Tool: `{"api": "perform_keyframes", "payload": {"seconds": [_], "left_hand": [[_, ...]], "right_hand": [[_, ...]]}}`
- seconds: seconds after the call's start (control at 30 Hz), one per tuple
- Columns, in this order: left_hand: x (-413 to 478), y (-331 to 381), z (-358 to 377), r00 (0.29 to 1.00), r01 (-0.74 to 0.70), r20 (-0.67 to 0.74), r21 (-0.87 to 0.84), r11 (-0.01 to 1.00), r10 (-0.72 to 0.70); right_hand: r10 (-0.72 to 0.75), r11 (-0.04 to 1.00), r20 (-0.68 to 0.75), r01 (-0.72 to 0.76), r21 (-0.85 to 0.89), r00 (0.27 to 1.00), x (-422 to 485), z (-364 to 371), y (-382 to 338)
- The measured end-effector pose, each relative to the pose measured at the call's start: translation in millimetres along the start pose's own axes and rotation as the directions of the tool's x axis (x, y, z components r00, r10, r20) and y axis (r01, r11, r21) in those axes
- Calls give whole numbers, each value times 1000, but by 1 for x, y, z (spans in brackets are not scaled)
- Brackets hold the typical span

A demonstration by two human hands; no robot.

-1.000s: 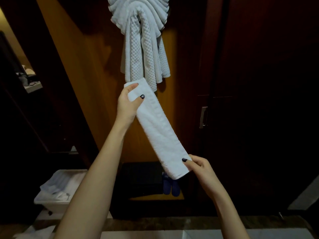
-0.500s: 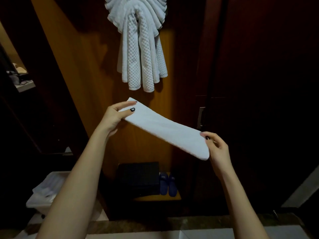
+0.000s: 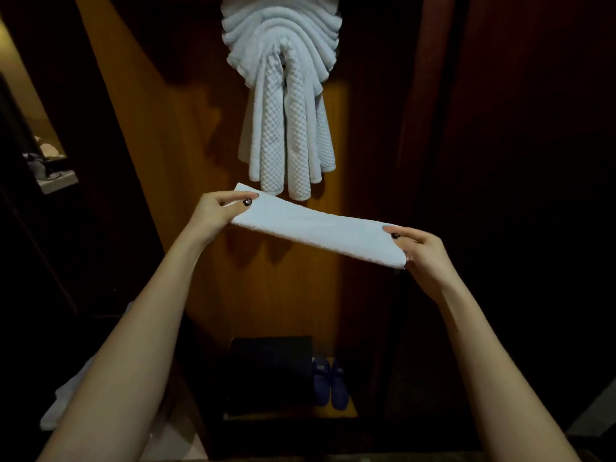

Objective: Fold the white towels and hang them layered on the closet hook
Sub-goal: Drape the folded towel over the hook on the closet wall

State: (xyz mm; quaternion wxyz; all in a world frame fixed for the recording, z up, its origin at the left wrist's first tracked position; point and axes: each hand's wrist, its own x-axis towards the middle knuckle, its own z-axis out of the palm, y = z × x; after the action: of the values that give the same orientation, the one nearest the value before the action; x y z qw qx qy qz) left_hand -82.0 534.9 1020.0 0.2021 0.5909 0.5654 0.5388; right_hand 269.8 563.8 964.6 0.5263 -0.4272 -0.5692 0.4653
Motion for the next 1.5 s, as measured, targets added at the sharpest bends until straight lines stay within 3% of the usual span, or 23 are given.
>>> {"api": "perform_keyframes", "payload": {"seconds": [0.13, 0.27, 0.53, 0.97, 1.2, 1.5], "left_hand": [[27, 12, -9, 997, -26, -70, -48, 998, 23], [69, 33, -25, 996, -41, -82, -83, 996, 34], [179, 75, -68, 971, -202, -173, -230, 952, 165], [363, 135, -114, 885, -441, -292, -275, 855, 363], [419, 116, -99, 898, -387, -372, -418, 822, 234], [421, 64, -72, 944, -283, -286, -459, 842, 162]], "right_hand": [[-51, 998, 63, 53, -21, 997, 43, 16, -35], [-195, 975, 84, 203, -94, 977, 88, 24, -83], [-412, 906, 97, 397, 144, 906, 204, 54, -181], [-544, 826, 71, 519, 221, 836, 376, 106, -303], [-437, 883, -42, 437, 170, 899, 428, 127, -302], [-394, 909, 51, 381, 171, 918, 434, 124, -242]]}}
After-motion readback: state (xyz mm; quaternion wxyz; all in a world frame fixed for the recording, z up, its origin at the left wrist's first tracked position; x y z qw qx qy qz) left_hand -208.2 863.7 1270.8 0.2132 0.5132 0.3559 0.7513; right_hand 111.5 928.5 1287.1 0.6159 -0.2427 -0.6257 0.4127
